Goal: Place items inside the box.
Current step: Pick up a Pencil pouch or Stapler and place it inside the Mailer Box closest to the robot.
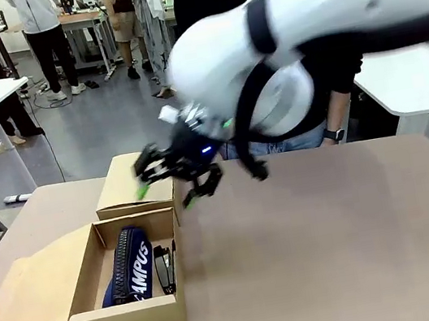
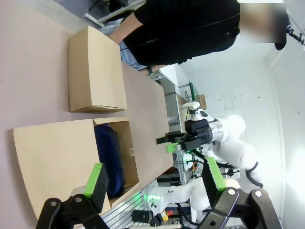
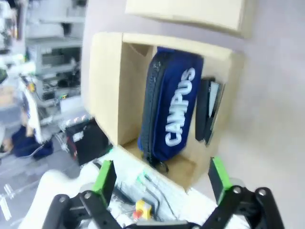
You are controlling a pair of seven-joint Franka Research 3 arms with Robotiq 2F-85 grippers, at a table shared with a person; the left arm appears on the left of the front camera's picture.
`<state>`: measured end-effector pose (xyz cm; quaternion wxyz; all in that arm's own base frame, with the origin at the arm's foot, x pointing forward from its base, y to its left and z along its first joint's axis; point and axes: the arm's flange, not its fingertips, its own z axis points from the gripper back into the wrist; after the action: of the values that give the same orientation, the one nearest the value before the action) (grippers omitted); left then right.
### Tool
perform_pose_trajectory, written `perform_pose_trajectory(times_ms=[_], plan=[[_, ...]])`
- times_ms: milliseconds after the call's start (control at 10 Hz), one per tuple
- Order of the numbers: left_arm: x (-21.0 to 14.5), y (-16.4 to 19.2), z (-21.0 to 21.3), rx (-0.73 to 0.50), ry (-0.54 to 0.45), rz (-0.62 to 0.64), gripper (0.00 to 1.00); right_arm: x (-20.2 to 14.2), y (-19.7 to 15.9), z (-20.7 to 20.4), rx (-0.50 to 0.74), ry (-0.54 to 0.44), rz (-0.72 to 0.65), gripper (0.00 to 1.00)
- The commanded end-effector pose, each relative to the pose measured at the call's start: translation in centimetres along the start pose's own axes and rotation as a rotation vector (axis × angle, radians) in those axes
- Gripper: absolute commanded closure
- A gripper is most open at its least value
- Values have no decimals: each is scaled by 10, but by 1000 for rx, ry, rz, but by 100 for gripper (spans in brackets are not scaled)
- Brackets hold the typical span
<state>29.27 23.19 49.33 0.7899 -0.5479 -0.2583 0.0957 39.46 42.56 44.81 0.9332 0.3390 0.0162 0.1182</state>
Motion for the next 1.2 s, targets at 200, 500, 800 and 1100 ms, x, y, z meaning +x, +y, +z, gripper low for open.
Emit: perform_pose_trajectory(times_ms=[200,500,800,1100], plan=[[0,-1,1,-15,-3,-21,0,-55,-162,161,292,120,-68,0],[0,-1,1,-15,-3,-21,0,-101,-290,253,675,41,-92,0],[0,-1,1,-15,-3,-21,0,-165,-391,278,716,-213,-270,0],[0,-1,1,-15,-3,-21,0,-161,-382,292,733,-145,-247,0]])
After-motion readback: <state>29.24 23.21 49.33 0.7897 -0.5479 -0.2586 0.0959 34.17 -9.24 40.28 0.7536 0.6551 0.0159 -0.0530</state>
